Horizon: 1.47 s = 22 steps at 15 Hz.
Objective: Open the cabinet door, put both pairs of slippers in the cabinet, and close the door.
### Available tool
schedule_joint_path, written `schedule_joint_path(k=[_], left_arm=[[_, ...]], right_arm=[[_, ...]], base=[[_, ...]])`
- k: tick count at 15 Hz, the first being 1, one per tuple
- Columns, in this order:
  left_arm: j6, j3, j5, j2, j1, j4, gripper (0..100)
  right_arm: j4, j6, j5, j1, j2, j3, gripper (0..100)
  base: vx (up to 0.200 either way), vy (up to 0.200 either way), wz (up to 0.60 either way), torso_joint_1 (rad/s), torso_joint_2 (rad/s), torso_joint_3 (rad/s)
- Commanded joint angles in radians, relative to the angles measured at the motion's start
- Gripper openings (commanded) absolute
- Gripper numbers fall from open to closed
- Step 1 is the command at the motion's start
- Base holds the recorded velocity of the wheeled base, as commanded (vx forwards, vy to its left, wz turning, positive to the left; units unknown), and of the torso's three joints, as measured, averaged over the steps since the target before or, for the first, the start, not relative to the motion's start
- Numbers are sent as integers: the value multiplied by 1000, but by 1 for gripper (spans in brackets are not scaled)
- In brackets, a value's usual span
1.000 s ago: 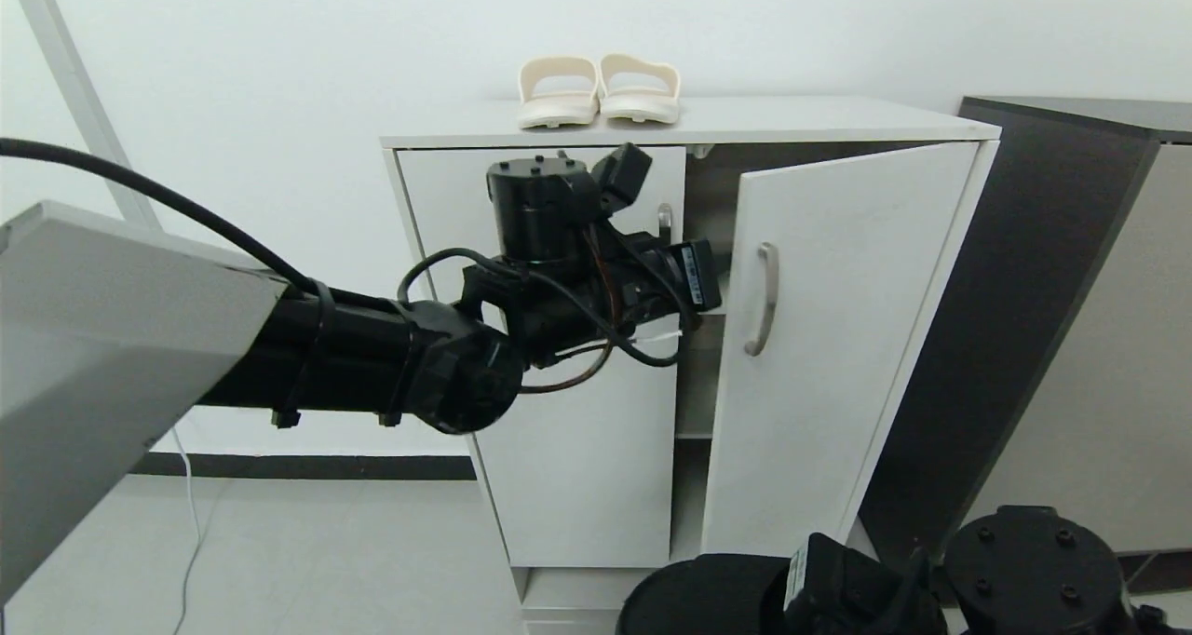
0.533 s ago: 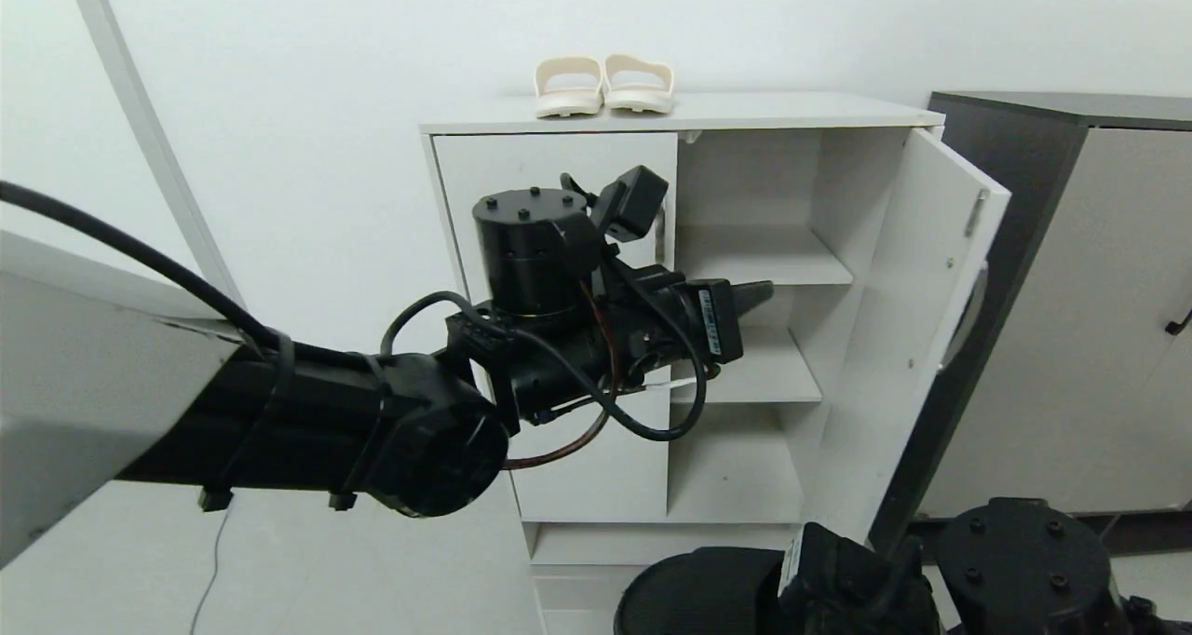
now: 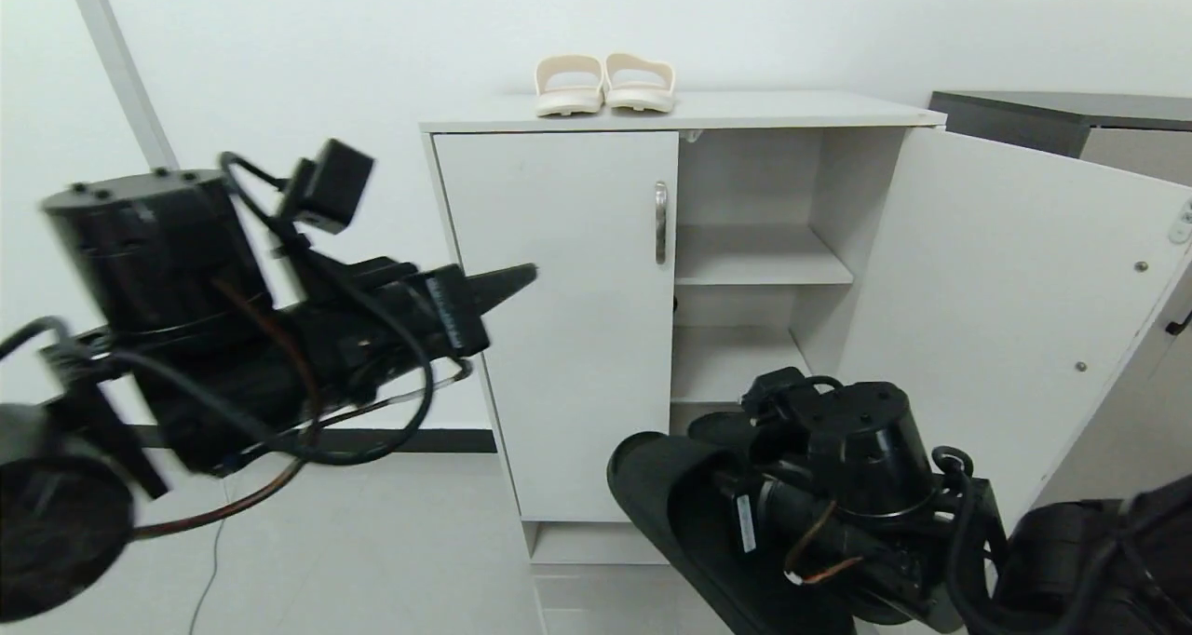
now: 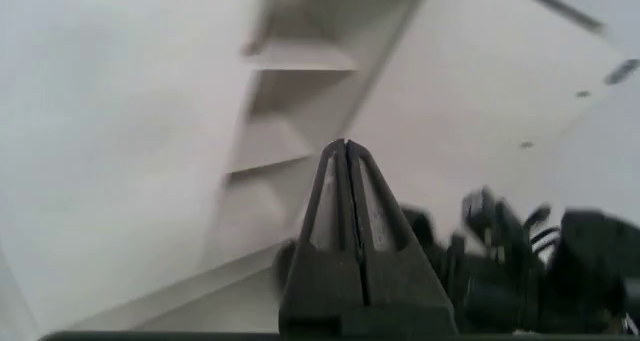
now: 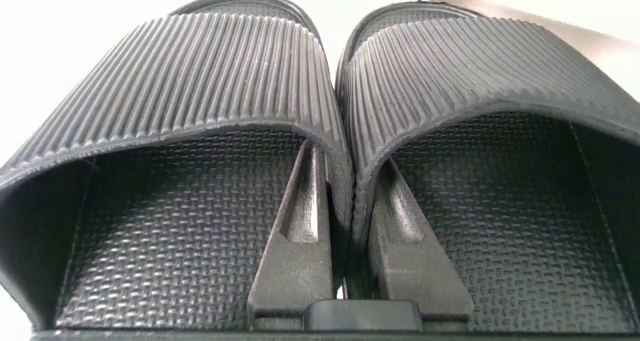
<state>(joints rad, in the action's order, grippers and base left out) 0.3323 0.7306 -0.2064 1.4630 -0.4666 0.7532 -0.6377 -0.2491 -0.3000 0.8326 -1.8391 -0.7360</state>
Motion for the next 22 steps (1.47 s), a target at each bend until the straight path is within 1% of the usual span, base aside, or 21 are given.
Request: schedule_joint_path(k=[1,2,3,4,5,6,7,8,9,10,11,12,13,14,15,16,17,18,19,21,22], left_arm=[[-67,-297,156,-443,94,-149,0],[-68,-366,249,-573,103,-268,0],[-64,-435,324,-713,105,-408,0],[-59,-485,364,-848,114,-522,0],[-59,-511,369,-974,190,-612,0],[-64,-533,367,-1081,255,-693,0],[-76,-557,371,-1175,304,-755,0],[-115,-582,371,-1270,364,-802,0],[-184,-619,375,-1365,413,-845,0],[-225,-637,378,-1432,456,-867,0],[-233,-655,392,-1460,476,-867,0],[-231,-660,420,-1460,474,-856,0],[-236,-671,433,-1463,473,-836,0],[-246,-672,413,-1463,471,-830,0],[-305,-680,314,-1463,471,-824,0],[-346,-726,239,-1463,471,-767,0],[-358,-731,170,-1463,471,-752,0],[-365,-731,150,-1463,471,-756,0],[-361,-731,150,-1463,471,-756,0],[-345,-731,153,-1463,471,-755,0],[-342,-731,156,-1463,471,-755,0]], right_arm=[[-5,-15,-64,-24,-94,-71,0],[-5,-18,-96,-32,-111,-95,0],[-4,-18,-116,-36,-118,-111,0],[-4,-21,-137,-41,-120,-117,0],[-4,-27,-162,-49,-123,-129,0],[-5,-30,-183,-50,-124,-138,0],[-5,-30,-202,-52,-126,-143,0],[-5,-30,-223,-52,-126,-145,0],[-5,-30,-229,-52,-126,-145,0],[-5,-30,-229,-52,-126,-143,0],[-5,-30,-229,-50,-127,-143,0],[-5,-30,-229,-50,-127,-141,0],[-5,-30,-229,-50,-127,-141,0],[-5,-30,-229,-49,-126,-141,0],[-5,-30,-229,-49,-127,-137,0],[-5,-30,-229,-47,-127,-129,0],[-5,-30,-231,-47,-126,-120,0],[-5,-30,-229,-47,-126,-118,0],[-7,-30,-229,-47,-127,-118,0],[-42,-30,-237,-47,-150,-125,0],[-60,-29,-246,-47,-158,-126,0]], base=[[0,0,0,0,0,0],[0,0,0,0,0,0],[0,0,0,0,0,0],[0,0,0,0,0,0],[0,0,0,0,0,0],[0,0,0,0,0,0],[0,0,0,0,0,0],[0,0,0,0,0,0],[0,0,0,0,0,0],[0,0,0,0,0,0],[0,0,0,0,0,0],[0,0,0,0,0,0],[0,0,0,0,0,0],[0,0,0,0,0,0],[0,0,0,0,0,0],[0,0,0,0,0,0],[0,0,0,0,0,0],[0,0,0,0,0,0],[0,0,0,0,0,0],[0,0,0,0,0,0],[0,0,0,0,0,0]])
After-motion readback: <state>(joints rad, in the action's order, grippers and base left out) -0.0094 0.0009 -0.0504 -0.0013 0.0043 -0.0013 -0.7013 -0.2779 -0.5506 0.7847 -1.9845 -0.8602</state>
